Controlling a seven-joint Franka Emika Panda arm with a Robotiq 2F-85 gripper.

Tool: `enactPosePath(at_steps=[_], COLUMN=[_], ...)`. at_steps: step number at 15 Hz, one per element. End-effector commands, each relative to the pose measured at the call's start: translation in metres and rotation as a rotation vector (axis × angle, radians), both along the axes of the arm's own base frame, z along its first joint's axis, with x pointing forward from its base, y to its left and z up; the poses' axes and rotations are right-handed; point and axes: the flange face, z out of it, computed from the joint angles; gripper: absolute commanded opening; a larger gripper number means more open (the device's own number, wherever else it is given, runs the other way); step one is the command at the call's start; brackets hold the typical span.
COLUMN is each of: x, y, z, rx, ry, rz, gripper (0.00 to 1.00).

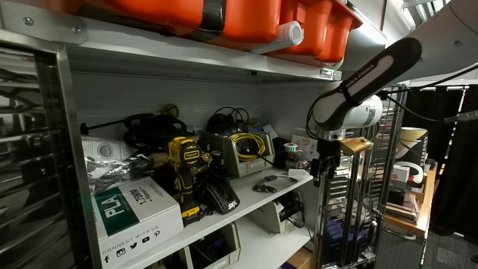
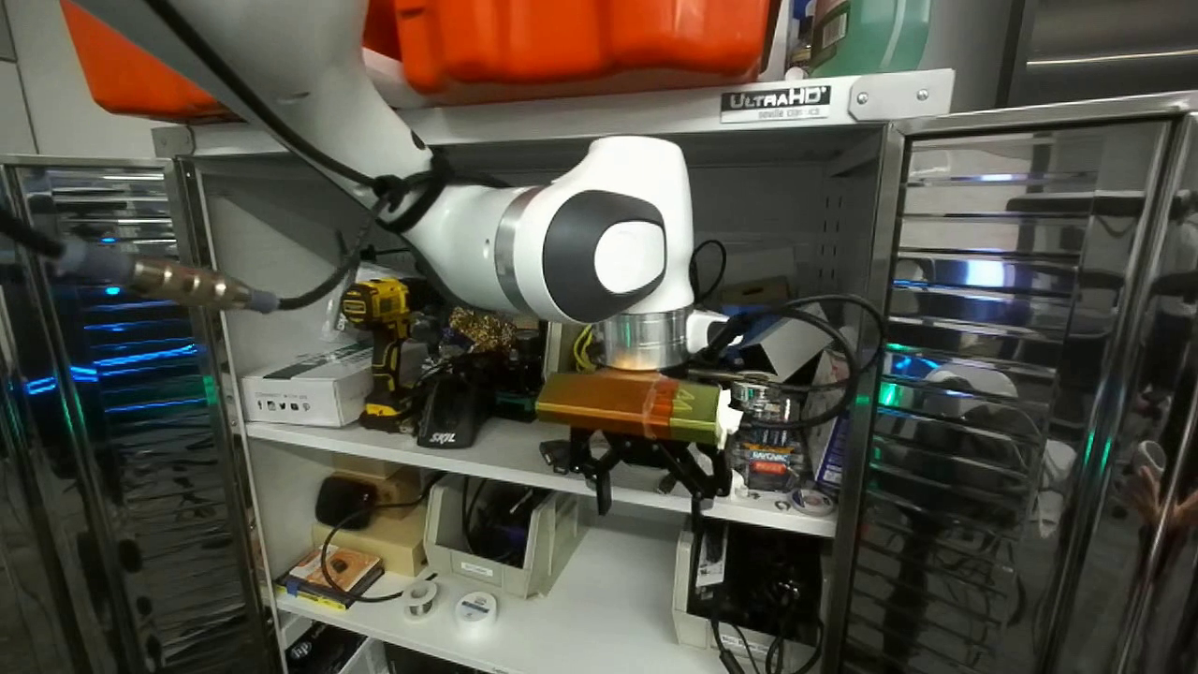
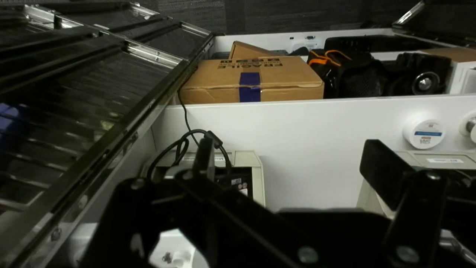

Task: Place the grey cable in the box on the top shelf

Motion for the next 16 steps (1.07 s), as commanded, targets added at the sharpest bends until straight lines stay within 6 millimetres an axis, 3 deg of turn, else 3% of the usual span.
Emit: enactPosePath(at_steps=[1,7,16], x=[0.031,0.065,0.095], y=[-0.002,0.002,0.015], z=[0.014,0.007,-0.008], rx=[0.054,0.189,0.105], ry=[-0.058,-0.147,-0.160], rz=[0.003,0.013,0.110], gripper=[1.00,1.00,1.00])
